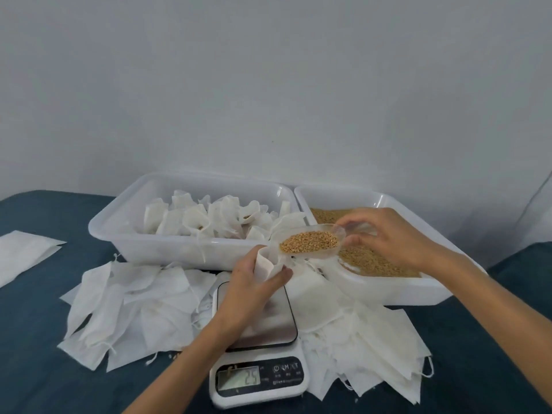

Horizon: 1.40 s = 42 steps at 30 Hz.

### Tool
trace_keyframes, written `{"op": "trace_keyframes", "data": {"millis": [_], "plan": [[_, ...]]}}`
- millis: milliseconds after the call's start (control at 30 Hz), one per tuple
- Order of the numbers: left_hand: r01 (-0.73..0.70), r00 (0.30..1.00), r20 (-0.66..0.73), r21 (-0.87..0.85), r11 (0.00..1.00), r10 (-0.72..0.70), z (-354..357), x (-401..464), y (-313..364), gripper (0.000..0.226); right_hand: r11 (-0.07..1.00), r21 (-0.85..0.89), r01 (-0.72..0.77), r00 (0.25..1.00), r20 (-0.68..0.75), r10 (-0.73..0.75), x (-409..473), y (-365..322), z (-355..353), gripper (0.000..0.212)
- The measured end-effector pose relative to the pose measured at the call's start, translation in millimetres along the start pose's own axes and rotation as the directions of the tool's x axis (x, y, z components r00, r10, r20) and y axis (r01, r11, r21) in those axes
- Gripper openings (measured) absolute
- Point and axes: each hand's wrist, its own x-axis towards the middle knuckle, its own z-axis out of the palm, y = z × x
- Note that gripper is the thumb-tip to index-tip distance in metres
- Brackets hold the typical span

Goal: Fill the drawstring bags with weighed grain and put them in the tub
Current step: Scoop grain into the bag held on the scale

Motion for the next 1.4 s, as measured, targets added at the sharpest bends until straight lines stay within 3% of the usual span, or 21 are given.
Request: {"op": "trace_keyframes", "data": {"millis": [233,633,1400], "plan": [[-0.016,1.0,0.002,-0.043,0.999,0.016,1.1,-1.4,2.6,0.025,0.94,-0.32,0.123,0.989,-0.042,-0.144,11.2,-10.8,-3.4,0.029],[-0.023,1.0,0.018,-0.056,0.998,0.024,0.5,-1.9,5.1,0.024,0.826,-0.537,0.17,0.973,-0.043,-0.228,14.4,-22.7,-3.1,0.031],[0.026,1.0,0.012,-0.056,0.998,-0.025,0.3,-1.9,4.8,0.022,0.834,-0.528,0.159,0.975,-0.047,-0.216,10.5,-17.6,0.5,0.036]]}}
